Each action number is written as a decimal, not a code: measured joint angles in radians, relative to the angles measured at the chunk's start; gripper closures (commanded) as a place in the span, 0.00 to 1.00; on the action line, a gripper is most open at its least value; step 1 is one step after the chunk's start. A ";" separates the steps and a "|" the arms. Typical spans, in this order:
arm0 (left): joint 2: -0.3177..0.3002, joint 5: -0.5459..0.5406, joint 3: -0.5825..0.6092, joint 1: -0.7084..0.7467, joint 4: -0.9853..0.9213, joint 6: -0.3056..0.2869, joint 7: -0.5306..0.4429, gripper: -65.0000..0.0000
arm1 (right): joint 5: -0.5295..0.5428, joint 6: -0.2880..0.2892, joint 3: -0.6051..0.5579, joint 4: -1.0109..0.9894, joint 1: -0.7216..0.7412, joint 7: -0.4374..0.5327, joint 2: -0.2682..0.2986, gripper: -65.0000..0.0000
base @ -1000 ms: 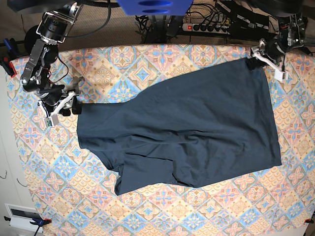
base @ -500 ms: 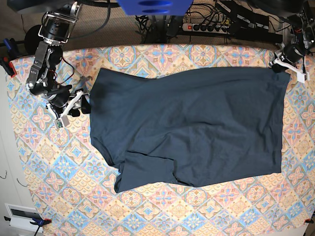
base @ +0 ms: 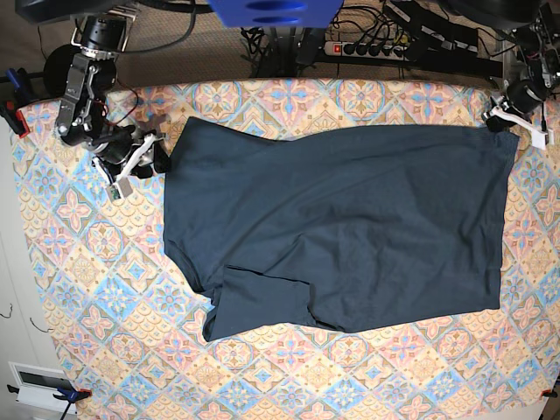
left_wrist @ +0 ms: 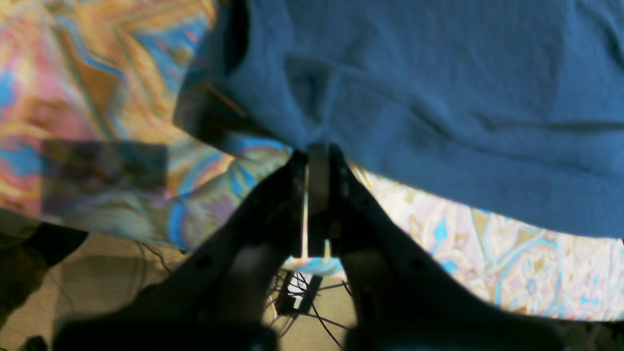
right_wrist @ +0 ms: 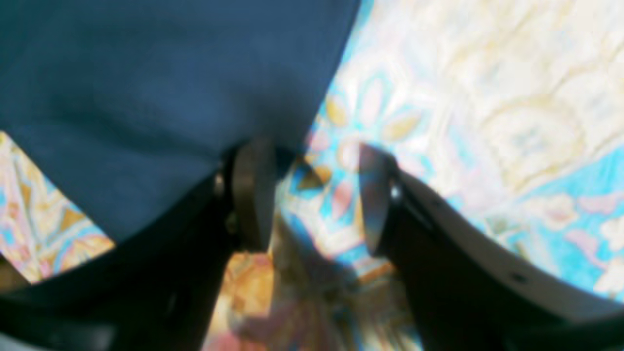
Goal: Layout the t-shirt on the table in an organized manner, then fold the t-shirt properly
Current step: 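Hold the collar-side corners with both grippers and pull them taut, then lift the held corners and fold the shirt lengthwise over itself with both grippers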
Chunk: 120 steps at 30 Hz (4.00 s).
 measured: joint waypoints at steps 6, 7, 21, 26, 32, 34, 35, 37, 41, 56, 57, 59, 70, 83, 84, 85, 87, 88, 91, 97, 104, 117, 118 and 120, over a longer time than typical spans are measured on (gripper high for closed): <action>-0.003 0.000 0.039 -0.003 0.000 0.002 -0.003 1.00 | 0.125 0.003 -0.003 0.004 -0.076 0.016 0.005 0.58; -0.004 0.000 0.039 -0.003 0.000 0.001 -0.003 1.00 | 0.138 0.003 -0.003 0.005 -0.084 0.016 0.006 0.58; -0.003 0.000 0.039 -0.009 0.000 0.002 -0.003 1.00 | 0.190 0.004 -0.066 0.014 -0.159 0.055 0.012 0.59; -0.003 0.000 0.039 -0.009 0.000 0.002 -0.003 1.00 | 0.193 0.004 -0.116 0.016 -0.156 0.065 0.012 0.59; -0.003 0.000 0.039 -0.009 0.000 0.002 -0.003 1.00 | 0.193 0.003 -0.122 0.016 -0.156 0.062 0.013 0.74; -0.004 0.000 0.039 -0.009 0.000 0.002 -0.003 1.00 | 0.193 0.004 -0.127 0.016 -0.162 0.049 0.010 0.86; -0.005 0.000 0.039 -0.009 0.000 0.002 -0.003 1.00 | 0.195 0.004 -0.127 0.013 -0.164 0.038 0.008 0.92; -0.006 0.001 0.039 -0.009 0.000 0.002 -0.003 1.00 | 0.203 0.005 -0.127 0.013 -0.158 -0.012 0.007 0.94; -0.006 0.002 0.039 -0.026 0.000 0.002 -0.001 1.00 | 0.270 0.004 -0.121 0.024 -0.158 -0.068 0.007 0.94; -0.077 0.000 0.039 -0.033 0.000 0.000 -0.008 1.00 | 0.433 -0.005 -0.120 0.254 -0.180 -0.132 0.055 0.94; -0.081 0.000 0.036 -0.033 0.000 0.000 -0.009 1.00 | 0.434 -0.004 -0.121 0.275 -0.180 -0.132 0.055 0.94; -0.076 -0.001 0.035 -0.033 0.000 0.000 -0.011 1.00 | 0.439 -0.004 -0.122 0.310 -0.178 -0.124 0.055 0.94; -0.072 0.000 0.036 -0.031 0.002 -0.050 -0.009 1.00 | 0.278 -0.006 -0.060 0.173 -0.147 -0.115 0.052 0.75; -0.070 0.000 0.036 -0.034 0.002 -0.050 -0.010 1.00 | 0.284 -0.004 -0.017 0.125 -0.183 -0.117 0.027 0.50; -0.070 0.000 0.036 -0.034 0.002 -0.050 -0.010 1.00 | 0.287 -0.004 -0.027 0.117 -0.185 -0.120 0.022 0.50; -0.070 -0.001 0.036 -0.034 0.002 -0.050 -0.010 1.00 | 0.290 0.002 -0.037 0.106 -0.187 -0.120 0.021 0.50; -0.070 0.000 0.036 -0.034 0.002 -0.050 -0.010 1.00 | 0.297 0.004 -0.050 0.088 -0.183 -0.115 0.017 0.49; -0.070 0.000 0.036 -0.033 0.002 -0.050 -0.009 1.00 | 0.297 0.004 -0.055 0.078 -0.180 -0.105 0.007 0.49; -0.069 -0.001 0.036 -0.033 0.002 -0.051 -0.006 1.00 | 0.322 0.011 -0.063 0.030 -0.173 -0.077 -0.023 0.50; -0.069 0.000 0.036 -0.033 0.002 -0.051 -0.005 1.00 | 0.357 0.015 -0.056 -0.035 -0.167 -0.035 -0.068 0.55; -0.069 0.000 0.036 -0.032 0.002 -0.052 -0.003 1.00 | 0.338 0.011 -0.063 -0.038 -0.175 -0.067 -0.078 0.97; -0.111 0.000 0.038 -0.027 0.002 -0.053 -0.006 1.00 | 0.276 0.003 -0.066 0.352 -0.235 -0.208 -0.076 0.98; -0.114 0.000 0.037 -0.028 0.002 -0.053 -0.008 1.00 | 0.270 0.003 -0.068 0.351 -0.243 -0.219 -0.076 0.98; -0.110 0.000 0.038 -0.029 0.002 -0.073 -0.007 1.00 | 0.278 0.003 -0.068 0.352 -0.237 -0.223 -0.076 0.98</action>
